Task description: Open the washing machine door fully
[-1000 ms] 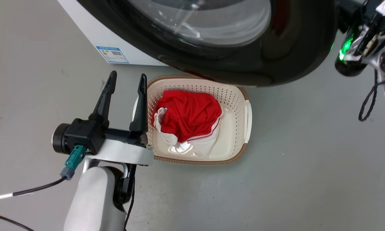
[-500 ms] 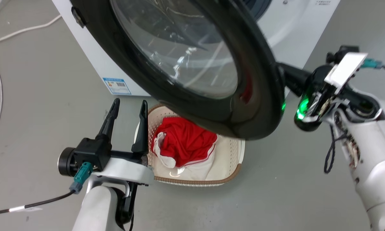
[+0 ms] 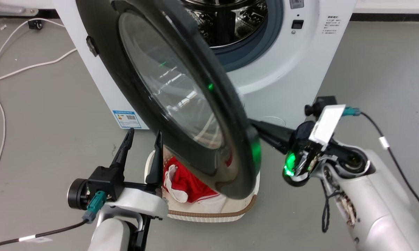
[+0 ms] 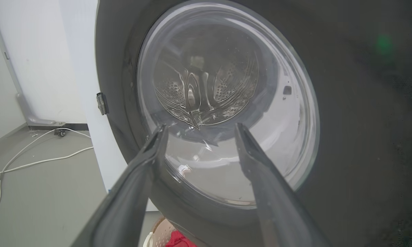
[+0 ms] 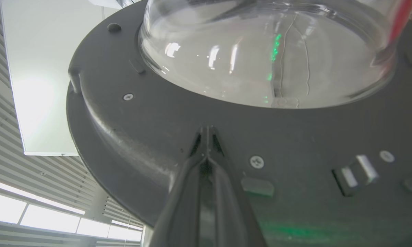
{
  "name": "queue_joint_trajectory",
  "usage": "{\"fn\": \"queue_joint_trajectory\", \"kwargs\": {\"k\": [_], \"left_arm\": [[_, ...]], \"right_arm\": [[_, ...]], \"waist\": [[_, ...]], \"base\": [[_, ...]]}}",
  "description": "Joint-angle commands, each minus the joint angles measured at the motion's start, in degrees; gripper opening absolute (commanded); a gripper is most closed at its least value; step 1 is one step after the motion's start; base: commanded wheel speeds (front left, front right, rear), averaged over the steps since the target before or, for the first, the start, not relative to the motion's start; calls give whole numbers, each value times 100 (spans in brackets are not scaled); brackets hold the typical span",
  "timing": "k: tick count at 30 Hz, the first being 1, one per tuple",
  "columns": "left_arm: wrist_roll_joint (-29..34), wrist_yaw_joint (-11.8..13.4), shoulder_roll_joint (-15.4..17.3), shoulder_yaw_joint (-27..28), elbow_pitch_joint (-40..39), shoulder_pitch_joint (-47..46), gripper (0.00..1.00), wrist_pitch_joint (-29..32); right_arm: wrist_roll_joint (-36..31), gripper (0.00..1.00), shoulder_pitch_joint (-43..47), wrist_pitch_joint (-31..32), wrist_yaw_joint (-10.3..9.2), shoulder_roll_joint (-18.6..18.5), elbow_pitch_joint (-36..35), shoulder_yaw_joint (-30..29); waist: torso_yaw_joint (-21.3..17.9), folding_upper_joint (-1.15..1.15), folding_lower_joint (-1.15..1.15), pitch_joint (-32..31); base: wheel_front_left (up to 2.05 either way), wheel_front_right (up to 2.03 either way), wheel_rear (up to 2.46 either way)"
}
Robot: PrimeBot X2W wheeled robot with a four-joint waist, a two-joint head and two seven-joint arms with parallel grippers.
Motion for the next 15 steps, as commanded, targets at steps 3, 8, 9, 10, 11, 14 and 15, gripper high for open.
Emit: {"fn": "queue_joint_trajectory", "kwargs": {"k": [3,8,9,10,11,14,15], "left_arm": [[1,-3,-5,-14,26,98,100,-15],[-17,16,-5,-38,53,153,100,-15],[-21,21,-5,-39,53,151,100,-15],[-24,25,-5,-41,54,157,100,-15],[-28,30,-5,-45,59,168,100,-15],[-42,36,-5,-46,72,199,100,-15],[-42,35,-5,-43,79,209,100,-15]], "right_arm": [[25,0,276,34,-1,135,-196,189],[72,0,526,-46,0,224,-452,426],[78,0,561,-102,0,237,-500,444],[57,0,587,-167,0,237,-534,465],[48,0,626,-228,0,240,-578,480],[-151,0,704,-721,0,202,-719,397],[-247,0,735,-978,0,186,-766,338]], "waist": [[-26,0,1,-81],[-57,0,1,-162],[-62,0,1,-172],[-67,0,1,-183],[-72,0,1,-199],[-92,0,1,-238],[-103,0,1,-252]], "base": [[0,0,0],[0,0,0],[0,0,0],[0,0,0],[0,0,0],[0,0,0],[0,0,0]]}}
